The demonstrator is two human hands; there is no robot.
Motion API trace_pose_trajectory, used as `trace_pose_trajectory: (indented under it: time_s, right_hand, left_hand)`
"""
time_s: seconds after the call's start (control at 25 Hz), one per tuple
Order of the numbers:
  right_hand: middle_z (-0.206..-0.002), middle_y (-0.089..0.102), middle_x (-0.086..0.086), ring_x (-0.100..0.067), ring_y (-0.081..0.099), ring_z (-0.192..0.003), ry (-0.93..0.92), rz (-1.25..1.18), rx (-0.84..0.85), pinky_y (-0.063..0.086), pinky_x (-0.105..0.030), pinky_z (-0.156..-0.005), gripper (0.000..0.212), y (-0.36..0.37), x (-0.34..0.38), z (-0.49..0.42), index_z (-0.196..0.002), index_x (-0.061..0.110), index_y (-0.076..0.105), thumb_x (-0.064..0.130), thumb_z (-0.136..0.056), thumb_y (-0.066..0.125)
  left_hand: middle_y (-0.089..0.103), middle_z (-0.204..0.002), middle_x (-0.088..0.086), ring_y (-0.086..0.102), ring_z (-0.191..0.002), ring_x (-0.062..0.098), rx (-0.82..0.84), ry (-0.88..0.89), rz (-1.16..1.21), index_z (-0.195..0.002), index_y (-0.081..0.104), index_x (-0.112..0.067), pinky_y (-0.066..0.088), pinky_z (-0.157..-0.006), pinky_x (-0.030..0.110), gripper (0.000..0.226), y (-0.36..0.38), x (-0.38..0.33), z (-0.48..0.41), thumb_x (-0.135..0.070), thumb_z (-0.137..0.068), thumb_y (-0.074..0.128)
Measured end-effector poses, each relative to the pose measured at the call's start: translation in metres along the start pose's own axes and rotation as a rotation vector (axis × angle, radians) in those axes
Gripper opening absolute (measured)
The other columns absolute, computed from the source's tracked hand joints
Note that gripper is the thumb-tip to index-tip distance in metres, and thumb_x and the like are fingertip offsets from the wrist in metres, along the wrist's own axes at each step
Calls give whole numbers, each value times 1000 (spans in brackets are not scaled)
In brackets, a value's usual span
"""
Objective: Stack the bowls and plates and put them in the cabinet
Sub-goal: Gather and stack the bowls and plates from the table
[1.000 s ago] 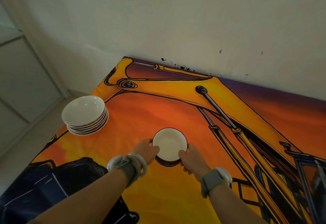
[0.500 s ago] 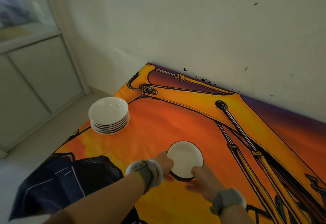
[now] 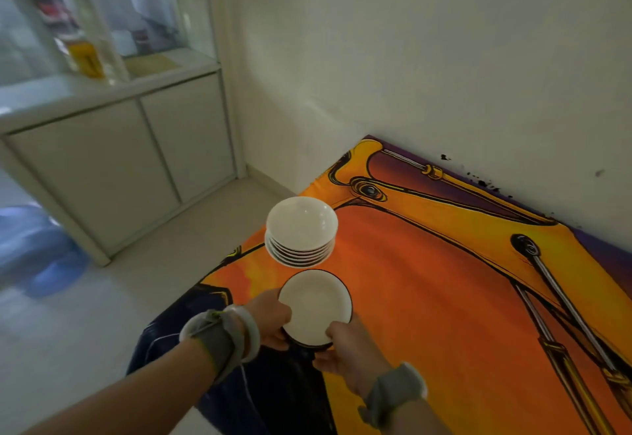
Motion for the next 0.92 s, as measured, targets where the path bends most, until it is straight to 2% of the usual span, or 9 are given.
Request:
trace_pose_trajectory:
  time_s: [0.2,0.28,0.4,0.52,0.64,0.72,0.8,0.88,0.92]
  right_hand:
    - [-118,54,-15,-29,54,-78,37,78,52,58,-37,-64,53,67,23,-30,-137,28,34,7,-88,36]
    - [-120,52,-15,-31,54,-84,43,103,62,57,-38,-65,53,77,28,-36,-137,27,33,6,-88,37]
    - [-119,52,-15,-33,55,-86,57,132,64,58,-41,-72,52,83,29,-40,-137,26,33,7,-89,37]
    - [-117,52,-15,-32,57,-84,63,166,59,58,-43,-76,53,84,29,-42,-139,26,30,10,-89,38]
    - [-117,51,-12,-31,62,-89,49,232,69,59,-41,-74,52,83,33,-38,-140,24,28,16,-90,41]
    - [-118,48,-9,-33,64,-97,43,247,84,59,-41,-76,52,81,33,-32,-141,24,27,24,-92,44]
    - [-128,46,-9,-34,63,-104,38,240,108,59,-40,-77,59,77,28,-27,-146,23,23,34,-93,47]
    - [-144,40,-9,-33,62,-107,24,215,112,59,-38,-75,71,72,23,-23,-151,25,14,41,-91,49]
    - [-145,40,-7,-31,62,-106,8,198,104,59,-37,-75,74,70,22,-20,-152,25,12,43,-91,49]
  left_hand:
    - [55,-90,13,62,-93,33,-121,-64,140,-141,36,-14,59,-70,40,53,-67,20,-7,-1,-90,38]
    - [57,-98,15,63,-90,32,-136,-75,155,-140,37,-13,59,-68,39,52,-78,23,-11,-1,-90,39]
    - [57,-113,20,64,-100,37,-135,-91,155,-141,36,-12,59,-73,42,52,-83,30,-20,0,-91,39]
    - [59,-110,21,66,-94,36,-129,-101,146,-140,37,-10,59,-75,44,50,-86,31,-29,-1,-91,40]
    - [60,-103,21,65,-83,31,-142,-94,134,-141,37,-13,60,-69,41,50,-86,30,-32,-3,-91,40]
    - [59,-109,20,64,-88,31,-138,-76,133,-141,35,-17,60,-67,39,51,-85,31,-28,-5,-92,40]
    - [56,-117,16,61,-99,30,-108,-53,159,-141,36,-22,60,-70,40,51,-85,35,-24,-11,-92,43]
    - [55,-117,12,60,-100,27,-99,-46,208,-139,40,-25,60,-74,42,48,-87,39,-17,-19,-92,49]
    - [54,-117,10,60,-99,27,-106,-43,228,-138,42,-25,60,-76,42,47,-89,40,-13,-24,-92,51]
Point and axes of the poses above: each hand's wrist, its own z-axis away from the middle knuckle, its own y-axis out of the palm, x = y × z, the point moved 4 cm from there along -z, towards the middle knuckle
